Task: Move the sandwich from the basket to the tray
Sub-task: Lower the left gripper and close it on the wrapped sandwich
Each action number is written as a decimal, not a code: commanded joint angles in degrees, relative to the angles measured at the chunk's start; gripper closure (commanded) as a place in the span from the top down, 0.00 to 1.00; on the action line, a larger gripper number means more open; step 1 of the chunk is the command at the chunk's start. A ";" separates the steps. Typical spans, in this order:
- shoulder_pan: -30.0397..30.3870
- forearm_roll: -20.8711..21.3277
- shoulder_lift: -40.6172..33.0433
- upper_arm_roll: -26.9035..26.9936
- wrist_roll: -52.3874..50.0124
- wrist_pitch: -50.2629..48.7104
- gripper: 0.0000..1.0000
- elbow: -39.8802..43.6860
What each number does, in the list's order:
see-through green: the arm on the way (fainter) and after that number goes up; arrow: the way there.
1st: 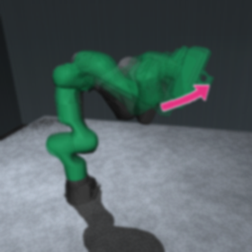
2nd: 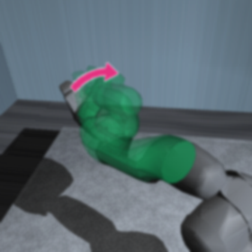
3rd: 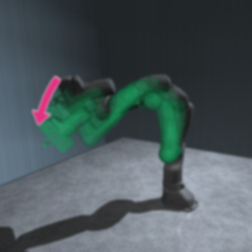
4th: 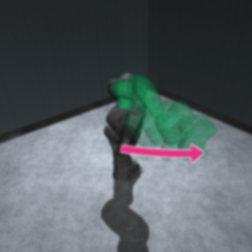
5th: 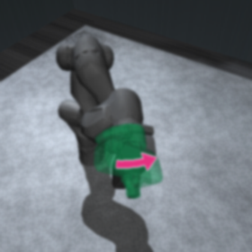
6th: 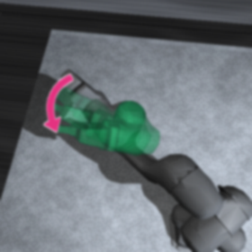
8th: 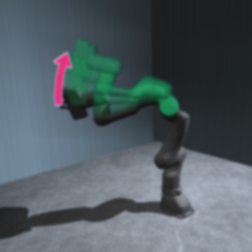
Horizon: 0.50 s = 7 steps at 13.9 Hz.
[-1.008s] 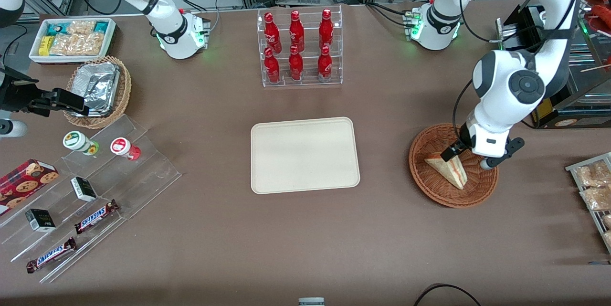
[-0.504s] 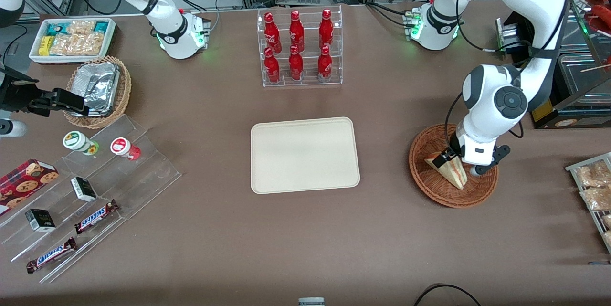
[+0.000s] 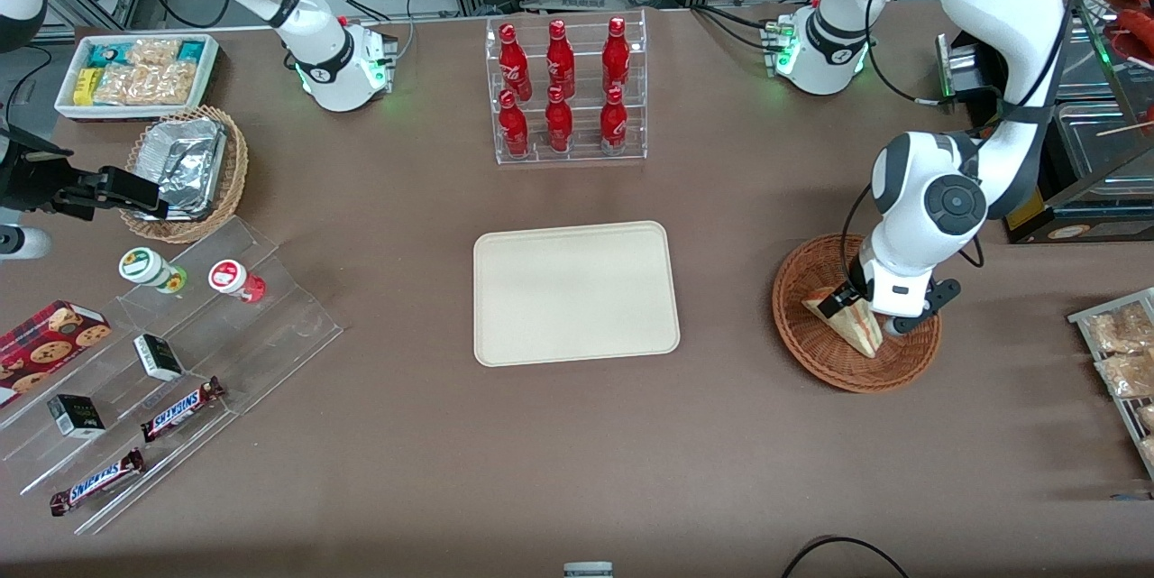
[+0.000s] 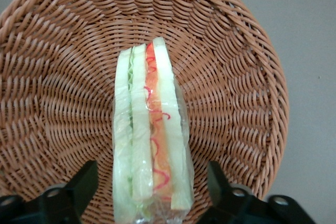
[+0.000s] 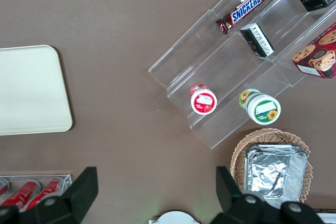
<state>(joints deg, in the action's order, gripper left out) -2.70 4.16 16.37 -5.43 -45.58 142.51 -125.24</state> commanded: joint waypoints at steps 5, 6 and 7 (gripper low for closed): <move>-0.55 2.25 0.33 0.16 -2.76 0.49 0.00 2.71; -0.72 2.60 -0.37 0.16 -2.76 0.05 0.00 2.89; -0.81 3.91 -1.16 -0.01 -2.76 -1.70 0.00 3.59</move>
<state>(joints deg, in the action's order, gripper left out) -2.79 5.80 16.83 -5.50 -46.70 143.02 -122.89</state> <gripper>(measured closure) 0.709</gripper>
